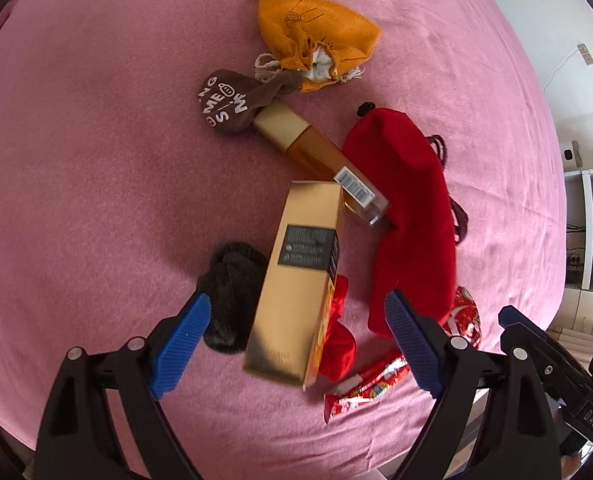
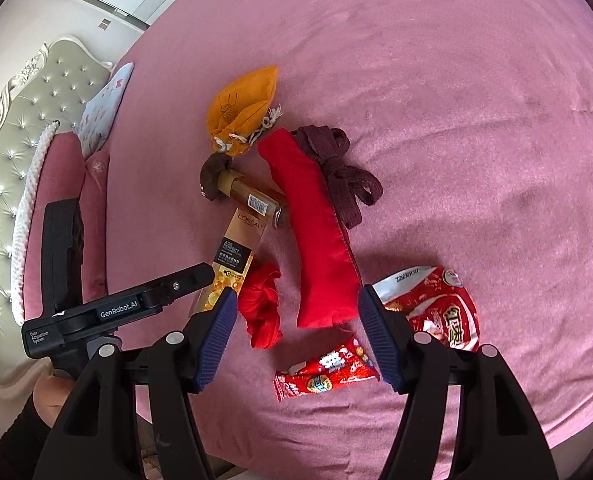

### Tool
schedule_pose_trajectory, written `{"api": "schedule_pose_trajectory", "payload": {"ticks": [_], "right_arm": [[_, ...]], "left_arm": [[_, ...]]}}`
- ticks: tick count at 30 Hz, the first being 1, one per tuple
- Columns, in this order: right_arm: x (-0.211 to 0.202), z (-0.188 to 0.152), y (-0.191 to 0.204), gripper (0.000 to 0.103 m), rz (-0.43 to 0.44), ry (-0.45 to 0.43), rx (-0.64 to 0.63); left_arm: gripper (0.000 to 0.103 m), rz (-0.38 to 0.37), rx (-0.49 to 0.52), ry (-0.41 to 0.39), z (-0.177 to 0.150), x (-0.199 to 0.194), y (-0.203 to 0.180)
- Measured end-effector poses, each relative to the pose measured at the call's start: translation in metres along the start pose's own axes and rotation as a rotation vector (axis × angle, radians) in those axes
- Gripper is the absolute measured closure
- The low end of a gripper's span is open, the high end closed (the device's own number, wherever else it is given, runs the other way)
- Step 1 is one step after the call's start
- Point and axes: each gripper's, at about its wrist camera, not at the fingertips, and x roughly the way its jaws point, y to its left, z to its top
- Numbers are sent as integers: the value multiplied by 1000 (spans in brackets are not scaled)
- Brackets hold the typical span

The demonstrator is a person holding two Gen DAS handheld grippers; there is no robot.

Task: Collect trash
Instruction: 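Grasp the gold L'Oréal box with the left tool while the right tool grasps the red pouch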

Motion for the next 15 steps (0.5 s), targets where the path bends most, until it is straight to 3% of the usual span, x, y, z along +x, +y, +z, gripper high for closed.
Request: {"api": "schedule_pose_trajectory", "payload": {"ticks": [12,15], "right_arm": [[49,35,-17,41,-18,102,24],[58,40,-20,41,-9,120,32]], "left_arm": [[15,36,-49,119,28,49,1],[29,54,-52,118,32,52,-1]]}}
